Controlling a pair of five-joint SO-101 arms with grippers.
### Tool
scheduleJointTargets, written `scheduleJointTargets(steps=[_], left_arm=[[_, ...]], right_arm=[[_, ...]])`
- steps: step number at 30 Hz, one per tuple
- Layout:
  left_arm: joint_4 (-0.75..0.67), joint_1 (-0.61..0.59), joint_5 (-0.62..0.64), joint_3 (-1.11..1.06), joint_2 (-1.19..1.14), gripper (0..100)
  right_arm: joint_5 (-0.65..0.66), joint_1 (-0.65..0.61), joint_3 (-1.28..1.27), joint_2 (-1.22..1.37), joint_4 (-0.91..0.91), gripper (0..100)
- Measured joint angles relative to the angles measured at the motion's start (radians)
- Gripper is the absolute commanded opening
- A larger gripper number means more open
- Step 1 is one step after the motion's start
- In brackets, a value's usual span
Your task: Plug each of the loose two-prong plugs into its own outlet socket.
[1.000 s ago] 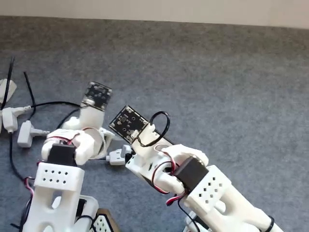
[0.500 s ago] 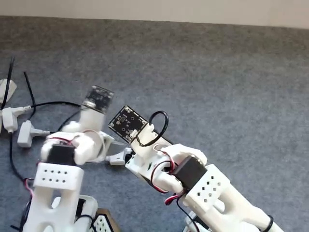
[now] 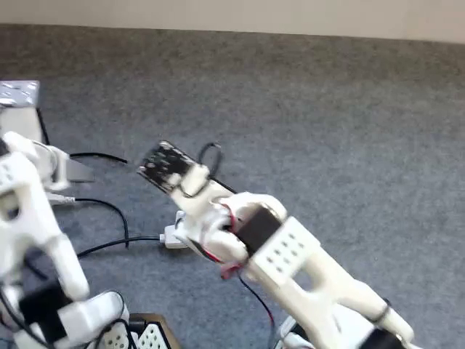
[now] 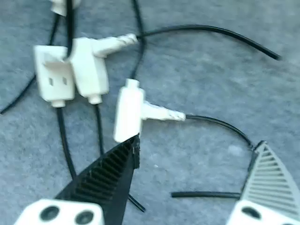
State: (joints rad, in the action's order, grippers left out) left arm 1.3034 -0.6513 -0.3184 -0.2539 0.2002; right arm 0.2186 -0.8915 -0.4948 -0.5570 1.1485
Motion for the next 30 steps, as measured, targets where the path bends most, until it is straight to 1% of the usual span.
scheduleJointTargets(steps=[3, 6, 8, 12, 16, 20, 25, 30], left_arm=[[-0.002, -0.081, -0.068, 0.143, -0.164, 37], [-0.04, -0.17, -0.135, 0.253, -0.304, 37], [-0.069, -0.219, -0.172, 0.31, -0.39, 37], [-0.092, -0.281, -0.219, 0.413, -0.546, 37], [-0.095, -0.305, -0.23, 0.516, -0.669, 37], [-0.095, -0.307, -0.23, 0.603, -0.738, 37], [-0.095, -0.307, -0.23, 0.624, -0.753, 37], [-0.095, -0.305, -0.23, 0.626, -0.753, 37]], right_arm=[[0.097, 0.0, 0.063, 0.143, 0.012, 0.6], [0.166, 0.0, 0.095, 0.267, 0.012, 0.6], [0.183, 0.0, 0.112, 0.324, 0.012, 0.6], [0.192, 0.0, 0.13, 0.341, 0.012, 0.6], [0.209, 0.015, 0.13, 0.361, 0.012, 0.6], [0.229, 0.054, 0.13, 0.393, 0.012, 0.6], [0.253, 0.055, 0.135, 0.41, 0.008, 0.6], [0.239, 0.055, 0.135, 0.41, 0.008, 0.6]])
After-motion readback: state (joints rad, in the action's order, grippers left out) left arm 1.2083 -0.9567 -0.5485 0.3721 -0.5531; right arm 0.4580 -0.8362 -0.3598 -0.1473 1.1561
